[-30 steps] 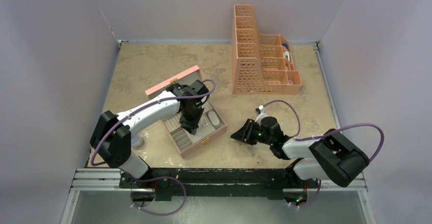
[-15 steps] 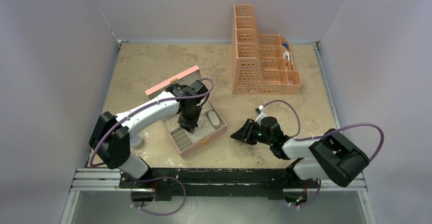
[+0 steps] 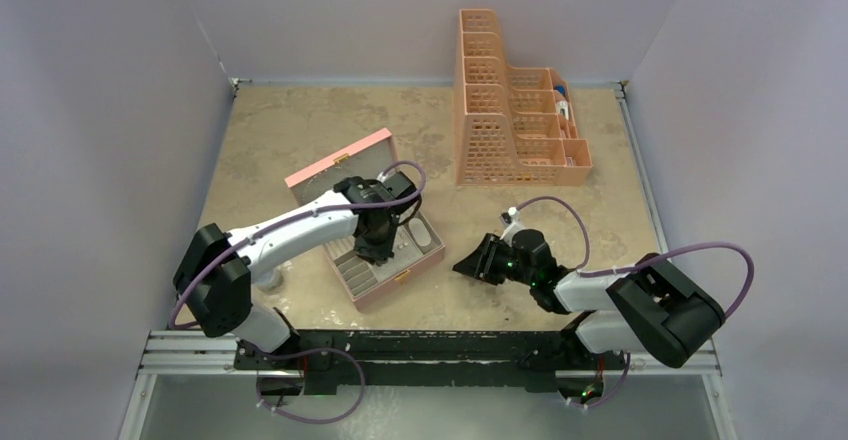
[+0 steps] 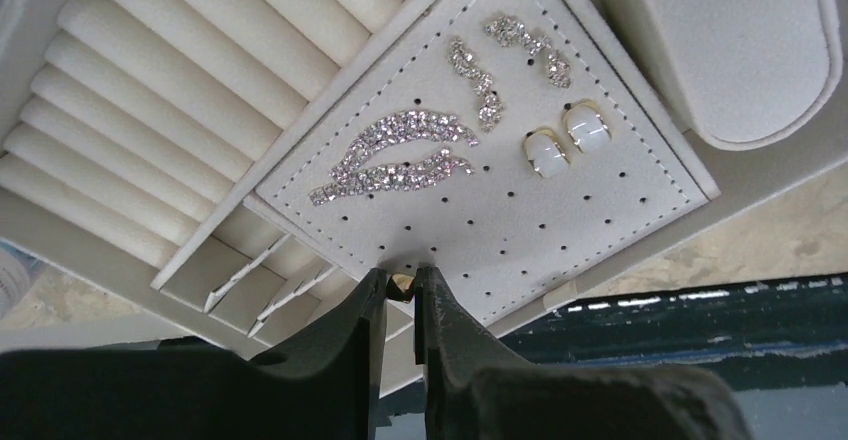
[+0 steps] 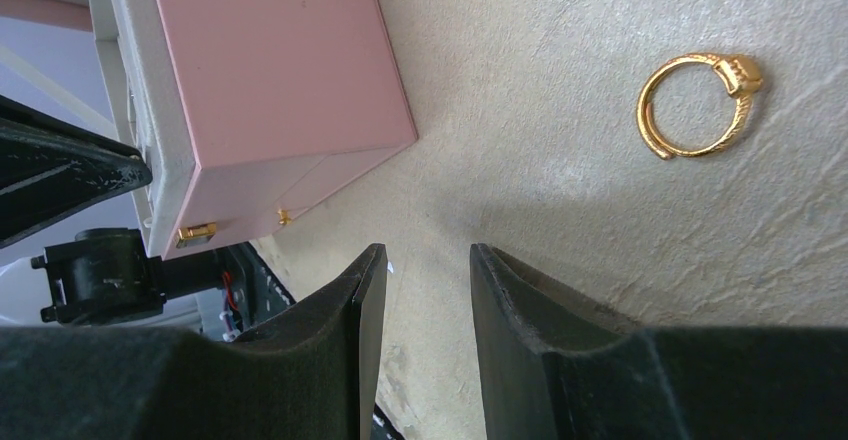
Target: Organize the mixed jewelry
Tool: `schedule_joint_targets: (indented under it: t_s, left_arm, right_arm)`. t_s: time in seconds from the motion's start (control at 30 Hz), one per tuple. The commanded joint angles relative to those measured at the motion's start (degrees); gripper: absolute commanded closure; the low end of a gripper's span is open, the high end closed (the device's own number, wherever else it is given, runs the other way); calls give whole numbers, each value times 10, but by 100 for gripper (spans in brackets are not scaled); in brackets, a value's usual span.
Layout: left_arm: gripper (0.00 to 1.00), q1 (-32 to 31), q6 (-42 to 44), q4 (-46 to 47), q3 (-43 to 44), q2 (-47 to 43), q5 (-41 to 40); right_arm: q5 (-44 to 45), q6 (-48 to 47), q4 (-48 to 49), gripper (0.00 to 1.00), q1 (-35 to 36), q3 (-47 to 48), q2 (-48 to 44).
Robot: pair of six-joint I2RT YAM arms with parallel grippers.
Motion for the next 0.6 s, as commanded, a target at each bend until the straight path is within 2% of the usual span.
schedule_joint_targets:
  t_s: [0.0,0.3,0.57]
  left_arm:
    - [85,-33,-60,-20,14,-25,-82]
    - [85,-116,-152,-72,47,1,-213]
    - [86,-136,-195,-92,49,24,-271]
  right_arm:
    - [10,-13,21,60,3,3,-11]
    - [10,-16,11,60,3,7,-14]
    - [12,-18,11,60,3,13,-7]
